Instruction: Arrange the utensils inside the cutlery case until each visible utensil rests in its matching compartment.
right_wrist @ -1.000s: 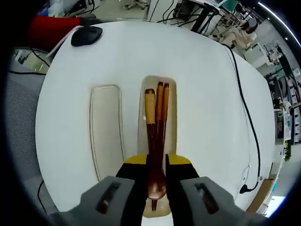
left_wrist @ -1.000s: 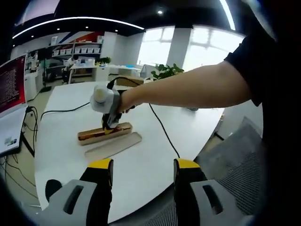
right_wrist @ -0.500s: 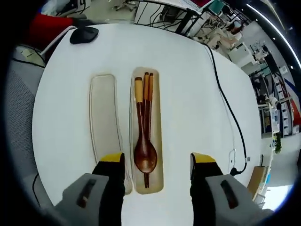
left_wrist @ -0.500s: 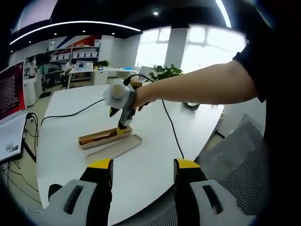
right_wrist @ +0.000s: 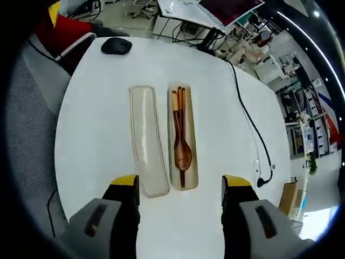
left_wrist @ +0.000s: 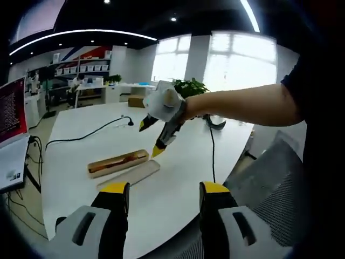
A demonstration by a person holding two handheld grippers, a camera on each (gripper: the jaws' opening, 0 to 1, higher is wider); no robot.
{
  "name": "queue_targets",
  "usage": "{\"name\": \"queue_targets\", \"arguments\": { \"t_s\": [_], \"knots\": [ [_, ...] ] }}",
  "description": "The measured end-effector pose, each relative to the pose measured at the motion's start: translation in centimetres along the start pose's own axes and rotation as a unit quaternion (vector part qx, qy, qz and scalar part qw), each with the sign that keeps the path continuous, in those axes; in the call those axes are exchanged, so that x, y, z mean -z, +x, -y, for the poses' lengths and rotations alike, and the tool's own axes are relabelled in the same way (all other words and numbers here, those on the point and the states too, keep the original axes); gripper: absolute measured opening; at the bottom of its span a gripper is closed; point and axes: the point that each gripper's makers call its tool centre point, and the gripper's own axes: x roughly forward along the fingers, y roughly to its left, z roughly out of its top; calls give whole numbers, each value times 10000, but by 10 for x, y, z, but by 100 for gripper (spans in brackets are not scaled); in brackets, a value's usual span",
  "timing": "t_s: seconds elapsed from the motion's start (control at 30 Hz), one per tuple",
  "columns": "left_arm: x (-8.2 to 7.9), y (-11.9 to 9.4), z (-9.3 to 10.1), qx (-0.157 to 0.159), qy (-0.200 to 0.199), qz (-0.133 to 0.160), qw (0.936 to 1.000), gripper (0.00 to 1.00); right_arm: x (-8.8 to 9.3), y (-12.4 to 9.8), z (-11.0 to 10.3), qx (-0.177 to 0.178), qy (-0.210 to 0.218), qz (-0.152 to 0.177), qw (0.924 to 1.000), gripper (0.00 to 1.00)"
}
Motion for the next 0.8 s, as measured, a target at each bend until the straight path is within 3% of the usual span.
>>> {"name": "queue_targets", "arguments": {
  "t_s": [0.13,0.27,0.37,0.53,0.63,0.7,0.8],
  "knots": [
    [-1,0,0,-31,145,-14,9999,53,0,-21,-3,165,145,173,9996,60],
    [-2,0,-1,-11,18,10,10000,53,2,-37,-8,342,391,324,9981,61],
    [-2,0,0,10,72,-4,10000,53,-7,-54,-17,320,849,686,9935,61],
    [0,3,6,184,63,-81,9998,53,-8,-77,-25,557,955,873,9900,62],
    [0,3,6,176,226,-113,9995,52,2,-82,-31,635,1155,927,9869,62],
    [-14,-2,-4,-80,392,217,9990,49,13,-83,-37,666,1417,914,9834,62],
    [-12,-3,-4,1,156,222,9996,50,24,-88,-44,760,1637,917,9793,62]
  ]
}}
